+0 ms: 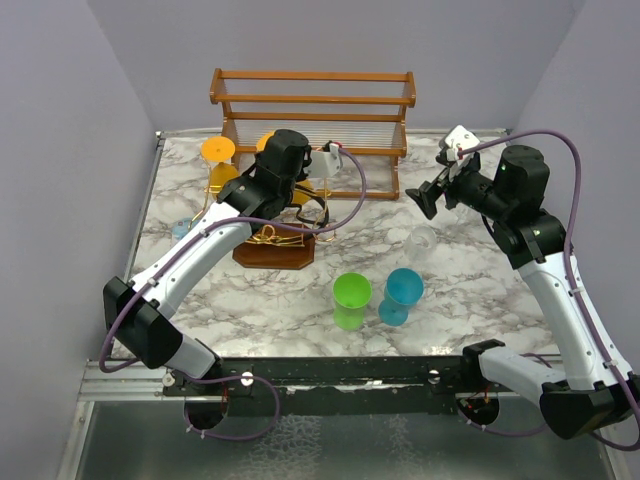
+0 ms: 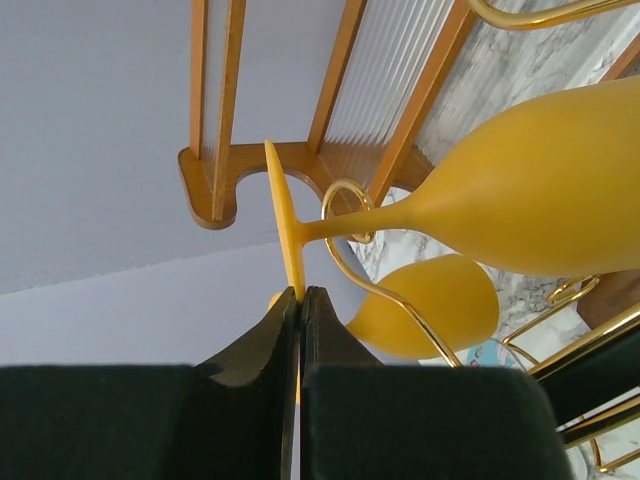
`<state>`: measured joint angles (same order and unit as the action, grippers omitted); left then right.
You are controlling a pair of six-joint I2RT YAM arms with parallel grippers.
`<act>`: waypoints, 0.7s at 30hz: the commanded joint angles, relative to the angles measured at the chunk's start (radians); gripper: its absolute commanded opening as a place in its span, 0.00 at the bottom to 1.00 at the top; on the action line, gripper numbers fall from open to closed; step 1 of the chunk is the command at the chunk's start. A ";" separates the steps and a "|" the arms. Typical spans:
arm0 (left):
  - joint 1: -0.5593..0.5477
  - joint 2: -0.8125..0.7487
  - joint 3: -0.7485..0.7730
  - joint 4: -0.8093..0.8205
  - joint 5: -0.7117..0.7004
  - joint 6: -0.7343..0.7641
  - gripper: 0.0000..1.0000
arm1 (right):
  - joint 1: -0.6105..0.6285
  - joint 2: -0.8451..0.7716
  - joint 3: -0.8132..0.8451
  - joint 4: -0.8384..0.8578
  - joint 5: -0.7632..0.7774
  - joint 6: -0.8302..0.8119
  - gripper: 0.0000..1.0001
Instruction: Place the wine glass upside down on the wine glass rack
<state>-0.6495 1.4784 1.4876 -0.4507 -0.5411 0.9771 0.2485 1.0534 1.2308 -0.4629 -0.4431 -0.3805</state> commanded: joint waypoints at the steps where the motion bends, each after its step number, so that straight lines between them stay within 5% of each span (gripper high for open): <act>1: -0.004 -0.032 -0.004 -0.021 -0.057 -0.054 0.00 | -0.006 0.002 -0.006 0.002 -0.025 -0.010 0.93; 21: 0.036 0.026 0.054 -0.082 -0.119 -0.108 0.00 | -0.008 0.009 -0.011 0.005 -0.026 -0.012 0.93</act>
<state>-0.6296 1.4929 1.4975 -0.5194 -0.6167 0.8871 0.2466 1.0603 1.2308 -0.4629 -0.4442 -0.3809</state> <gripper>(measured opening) 0.019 0.928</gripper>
